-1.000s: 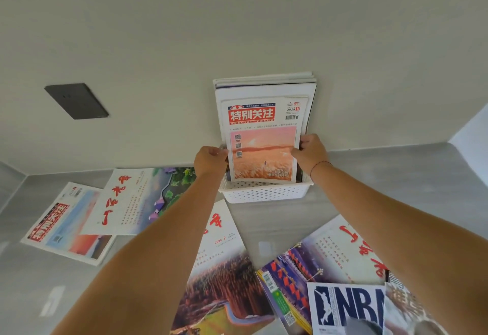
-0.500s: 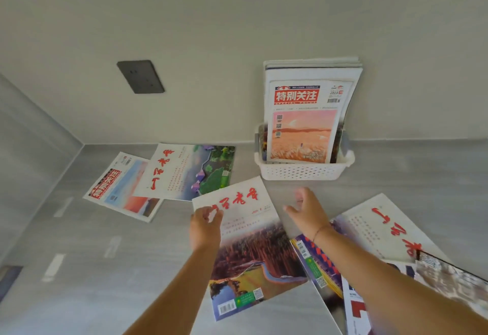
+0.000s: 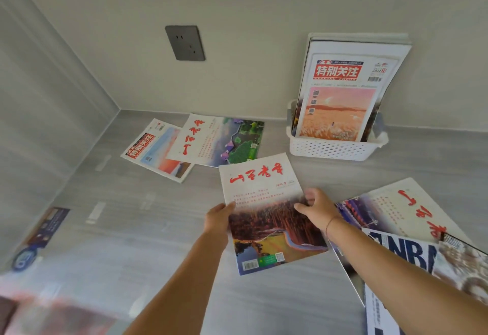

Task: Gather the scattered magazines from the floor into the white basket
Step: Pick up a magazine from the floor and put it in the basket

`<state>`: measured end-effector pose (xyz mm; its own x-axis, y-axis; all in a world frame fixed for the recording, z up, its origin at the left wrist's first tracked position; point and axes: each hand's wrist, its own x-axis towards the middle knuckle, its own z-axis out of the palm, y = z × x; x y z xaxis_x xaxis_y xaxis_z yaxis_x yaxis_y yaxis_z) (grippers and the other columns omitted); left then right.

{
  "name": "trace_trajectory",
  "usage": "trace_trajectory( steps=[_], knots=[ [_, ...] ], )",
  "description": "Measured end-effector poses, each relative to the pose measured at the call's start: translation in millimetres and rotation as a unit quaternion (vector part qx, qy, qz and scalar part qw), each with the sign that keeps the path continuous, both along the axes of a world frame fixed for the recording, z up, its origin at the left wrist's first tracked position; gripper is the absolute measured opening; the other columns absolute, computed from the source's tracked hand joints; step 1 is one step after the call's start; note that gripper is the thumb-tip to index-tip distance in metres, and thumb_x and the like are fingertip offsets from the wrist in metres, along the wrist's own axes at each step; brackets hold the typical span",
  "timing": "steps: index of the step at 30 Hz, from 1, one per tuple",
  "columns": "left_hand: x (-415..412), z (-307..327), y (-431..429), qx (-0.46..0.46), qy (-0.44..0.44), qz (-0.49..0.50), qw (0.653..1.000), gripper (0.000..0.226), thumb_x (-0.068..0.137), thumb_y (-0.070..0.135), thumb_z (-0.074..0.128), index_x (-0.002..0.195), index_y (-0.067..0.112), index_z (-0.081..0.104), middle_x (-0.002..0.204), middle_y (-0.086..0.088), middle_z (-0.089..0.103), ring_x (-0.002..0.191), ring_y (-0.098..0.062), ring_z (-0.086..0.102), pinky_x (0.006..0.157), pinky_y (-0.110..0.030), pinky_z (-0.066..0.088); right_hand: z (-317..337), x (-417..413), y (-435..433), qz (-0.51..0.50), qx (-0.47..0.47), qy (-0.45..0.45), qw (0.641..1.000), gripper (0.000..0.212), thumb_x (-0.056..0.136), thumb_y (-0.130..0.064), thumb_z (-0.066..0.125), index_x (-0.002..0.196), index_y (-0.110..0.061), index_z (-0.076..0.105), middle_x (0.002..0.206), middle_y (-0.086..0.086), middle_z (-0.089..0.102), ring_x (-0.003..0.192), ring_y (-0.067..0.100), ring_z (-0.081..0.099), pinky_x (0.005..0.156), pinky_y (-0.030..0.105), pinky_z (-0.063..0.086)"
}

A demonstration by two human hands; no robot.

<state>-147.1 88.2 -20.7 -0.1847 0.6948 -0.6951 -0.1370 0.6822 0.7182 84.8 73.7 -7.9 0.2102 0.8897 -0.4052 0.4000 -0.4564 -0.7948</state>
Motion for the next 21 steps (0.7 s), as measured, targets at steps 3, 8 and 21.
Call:
trace_trajectory(
  steps=[3,8,21],
  knots=[
    [2,4,-7,0.038,-0.015,-0.064,0.997,0.015,0.086,0.003,0.060,0.100,0.007,0.061,0.106,-0.016,0.067,0.099,-0.036,0.063,0.080,-0.047,0.055,-5,-2,-5,0.013,-0.017,0.028,0.999,0.044,0.080,-0.016,0.070,0.119,-0.009,0.050,0.110,0.004,0.055,0.103,0.019,0.052,0.088,0.028,0.038],
    [-2,24,-11,0.097,-0.002,-0.101,0.990,0.019,0.088,0.001,0.056,0.106,0.006,0.060,0.107,-0.017,0.067,0.100,-0.038,0.064,0.088,-0.055,0.052,-6,0,-6,-0.001,-0.015,0.082,0.997,0.042,0.078,-0.017,0.072,0.112,-0.016,0.047,0.103,0.003,0.055,0.099,0.019,0.053,0.083,0.026,0.041],
    [-10,77,18,0.159,0.062,-0.229,0.958,0.016,0.092,0.023,0.054,0.105,0.018,0.062,0.107,0.003,0.068,0.096,-0.020,0.065,0.072,-0.030,0.055,27,27,16,-0.001,0.044,0.131,0.990,0.028,0.081,-0.004,0.067,0.109,-0.004,0.065,0.095,0.007,0.069,0.080,0.015,0.064,0.070,0.025,0.051]
  ],
)
